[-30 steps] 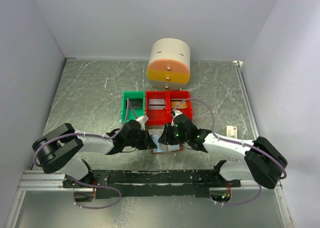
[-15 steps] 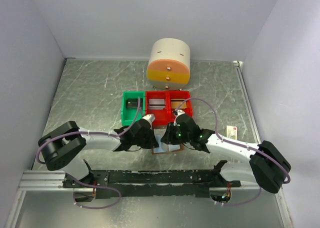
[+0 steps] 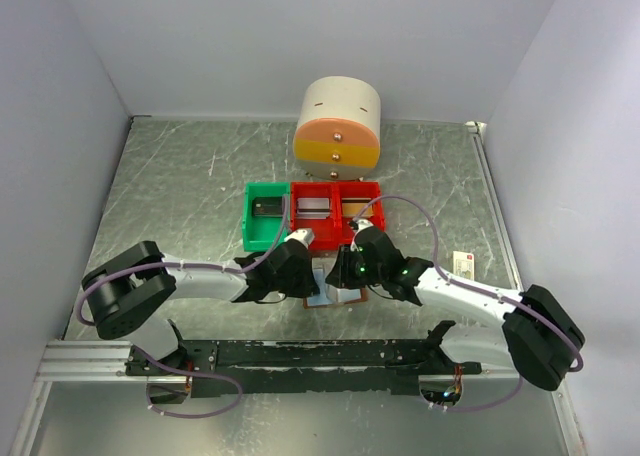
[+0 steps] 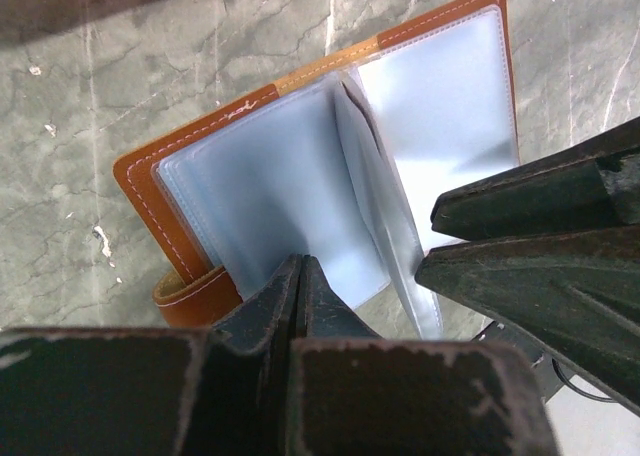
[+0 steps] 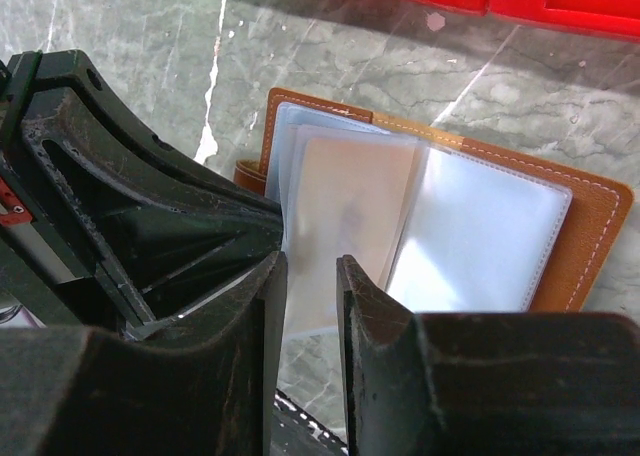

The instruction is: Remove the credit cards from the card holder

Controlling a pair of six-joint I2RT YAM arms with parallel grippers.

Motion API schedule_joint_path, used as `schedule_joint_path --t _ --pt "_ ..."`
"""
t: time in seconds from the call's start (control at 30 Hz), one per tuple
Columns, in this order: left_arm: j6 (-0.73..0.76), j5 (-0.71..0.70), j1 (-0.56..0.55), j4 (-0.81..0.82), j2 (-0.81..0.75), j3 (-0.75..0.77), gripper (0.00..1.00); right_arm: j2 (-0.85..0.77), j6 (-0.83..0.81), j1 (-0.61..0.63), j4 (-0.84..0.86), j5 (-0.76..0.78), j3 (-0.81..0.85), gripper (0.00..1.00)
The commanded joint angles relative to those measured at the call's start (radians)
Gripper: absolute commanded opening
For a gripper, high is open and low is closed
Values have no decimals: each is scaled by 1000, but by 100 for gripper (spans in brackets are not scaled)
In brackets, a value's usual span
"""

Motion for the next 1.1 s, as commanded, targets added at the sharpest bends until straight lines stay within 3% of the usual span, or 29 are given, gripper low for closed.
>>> schedule_joint_path --t 0.0,0.33,0.4,0.53,0.63,1.07 --pt "20 -66 -10 -84 34 8 7 -23 -25 -12 -71 51 3 26" --pt "23 -54 -14 -80 31 8 10 -38 -31 -20 -128 79 9 21" --pt "26 -31 -15 -49 7 3 16 -37 -33 -21 -133 83 11 21" --pt "31 -6 -25 -2 -79 1 39 -40 -29 -22 -119 77 5 21" --pt "48 -14 -39 7 -130 4 48 -37 -26 -21 -103 69 0 21" --pt "52 48 -49 127 -127 -17 53 -41 -8 -31 -103 113 -12 26"
